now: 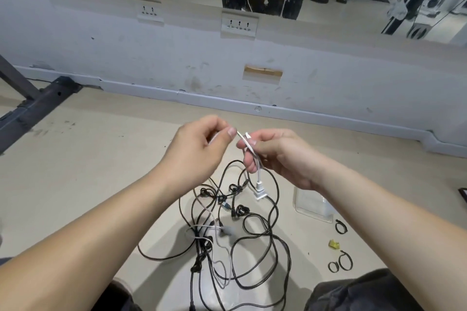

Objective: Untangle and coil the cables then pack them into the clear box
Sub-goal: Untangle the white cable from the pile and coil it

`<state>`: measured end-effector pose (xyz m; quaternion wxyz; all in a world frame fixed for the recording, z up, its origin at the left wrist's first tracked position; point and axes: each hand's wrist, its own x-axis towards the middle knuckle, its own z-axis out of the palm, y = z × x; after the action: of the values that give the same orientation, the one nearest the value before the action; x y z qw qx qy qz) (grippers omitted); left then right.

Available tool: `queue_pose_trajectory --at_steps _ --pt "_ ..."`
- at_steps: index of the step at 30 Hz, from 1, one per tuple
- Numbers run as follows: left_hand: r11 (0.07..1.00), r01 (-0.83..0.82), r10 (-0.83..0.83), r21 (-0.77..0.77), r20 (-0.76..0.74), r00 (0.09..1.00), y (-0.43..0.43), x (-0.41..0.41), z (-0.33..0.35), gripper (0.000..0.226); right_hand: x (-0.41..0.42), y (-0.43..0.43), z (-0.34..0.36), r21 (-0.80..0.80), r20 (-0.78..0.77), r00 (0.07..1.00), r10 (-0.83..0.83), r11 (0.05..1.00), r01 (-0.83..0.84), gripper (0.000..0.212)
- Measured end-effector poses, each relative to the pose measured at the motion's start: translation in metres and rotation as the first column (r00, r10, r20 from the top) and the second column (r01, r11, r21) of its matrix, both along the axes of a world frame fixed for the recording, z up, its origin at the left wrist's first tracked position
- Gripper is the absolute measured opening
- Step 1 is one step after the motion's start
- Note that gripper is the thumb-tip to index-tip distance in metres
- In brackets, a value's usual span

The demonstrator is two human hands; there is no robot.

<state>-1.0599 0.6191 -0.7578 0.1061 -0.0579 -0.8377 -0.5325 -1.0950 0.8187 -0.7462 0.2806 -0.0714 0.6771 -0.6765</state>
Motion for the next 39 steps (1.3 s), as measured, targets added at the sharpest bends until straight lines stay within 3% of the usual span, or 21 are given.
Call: queue_pose_trajectory --at_steps 4,9,12,16,19,22,24,29,32,37,39 --pt "0.989 -0.104 0.104 0.108 0.006 0.995 -0.006 -0.003 0.003 0.019 0.004 -0.009 0.012 -0.086 -0.005 0.998 0.059 0.995 -0.059 0.026" --pt "0.990 -0.090 0.094 0.105 -0.028 0.995 -0.002 0.001 0.003 0.016 0.010 -0.015 0.017 0.147 -0.044 0.986 0.161 0.977 -0.153 0.032" --pt "0.991 -0.095 0.093 0.090 0.027 0.995 -0.005 -0.003 -0.001 0.018 0.009 -0.017 0.016 0.049 -0.022 0.999 0.039 0.998 -0.038 0.033" --pt "0.998 0.054 -0.045 -0.038 0.215 0.976 0.001 -0.004 -0.024 0.023 0.008 -0.016 0.016 -0.171 0.218 0.976 -0.018 0.984 0.057 0.031" --pt "0.988 0.151 -0.151 0.025 0.321 0.935 0.016 0.006 -0.044 0.022 0.010 -0.018 0.016 -0.271 0.307 0.951 -0.039 0.954 0.126 0.028" --pt "0.971 0.233 -0.193 -0.048 0.417 0.888 0.021 0.011 -0.064 0.024 0.002 -0.012 0.021 -0.415 0.390 0.911 -0.135 0.857 0.305 0.030" --pt "0.938 0.312 -0.198 -0.154 0.501 0.843 0.022 0.016 -0.071 0.022 -0.003 -0.010 0.019 -0.427 0.387 0.898 -0.209 0.823 0.376 0.031" --pt "0.836 0.545 -0.364 -0.068 0.674 0.643 0.039 0.037 -0.066 0.034 -0.018 -0.010 -0.003 -0.329 0.261 0.855 -0.448 0.791 0.515 0.018" --pt "0.815 0.563 -0.368 -0.136 0.628 0.685 0.041 0.034 -0.053 0.021 -0.028 0.001 -0.012 -0.240 0.171 0.821 -0.545 0.785 0.571 0.013" --pt "0.744 0.591 -0.345 -0.312 0.578 0.739 0.038 0.033 -0.049 0.027 -0.036 0.013 -0.009 -0.325 0.348 0.724 -0.596 0.648 0.689 0.023" --pt "0.657 0.594 -0.300 -0.465 0.561 0.771 0.034 0.032 -0.052 0.025 -0.032 0.010 -0.009 -0.317 0.288 0.770 -0.569 0.702 0.637 0.021"
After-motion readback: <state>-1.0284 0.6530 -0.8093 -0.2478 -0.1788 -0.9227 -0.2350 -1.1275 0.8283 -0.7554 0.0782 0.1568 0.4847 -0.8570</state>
